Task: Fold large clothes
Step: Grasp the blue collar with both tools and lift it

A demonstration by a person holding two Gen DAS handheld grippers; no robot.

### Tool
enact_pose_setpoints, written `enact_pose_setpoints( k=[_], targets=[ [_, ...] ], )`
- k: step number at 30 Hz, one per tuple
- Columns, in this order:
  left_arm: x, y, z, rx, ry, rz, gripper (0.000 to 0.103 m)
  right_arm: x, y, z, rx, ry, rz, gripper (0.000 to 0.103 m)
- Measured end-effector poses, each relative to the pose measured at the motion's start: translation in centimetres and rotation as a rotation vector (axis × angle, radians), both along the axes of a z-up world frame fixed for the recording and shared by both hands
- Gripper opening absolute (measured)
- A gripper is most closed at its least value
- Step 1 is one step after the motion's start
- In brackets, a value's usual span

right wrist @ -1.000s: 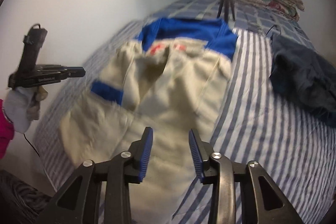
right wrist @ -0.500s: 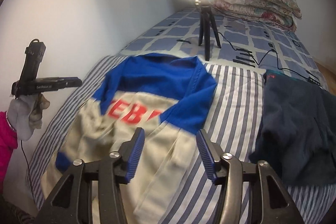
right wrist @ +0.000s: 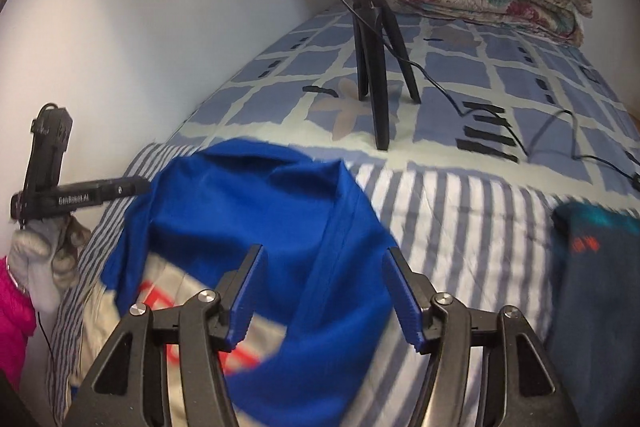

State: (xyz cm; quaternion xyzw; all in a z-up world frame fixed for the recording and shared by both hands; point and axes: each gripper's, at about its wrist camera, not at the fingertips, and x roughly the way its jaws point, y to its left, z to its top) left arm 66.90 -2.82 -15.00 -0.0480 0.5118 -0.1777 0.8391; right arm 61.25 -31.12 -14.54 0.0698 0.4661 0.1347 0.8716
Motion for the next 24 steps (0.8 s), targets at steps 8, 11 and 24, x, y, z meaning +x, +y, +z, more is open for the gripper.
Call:
enact_pose_setpoints(
  k=[8, 11, 24],
  targets=[
    [3.0, -2.3, -2.6, 0.084, 0.012, -0.022, 0.048, 4.9, 1.6, -2.3, -0.015, 0.031, 0.007, 0.059],
    [3.2, -2.9, -2.8, 0.096, -0.011, -0.030, 0.018, 5.7, 2.4, -3.2, -0.038, 0.049, 0.006, 0.042],
    [0.8, -2.3, 2.1, 0.008, -0.174, 0.015, 0.003, 3.5, 2.0, 0.9, -0.052, -0.087, -0.101, 0.006]
  ],
)
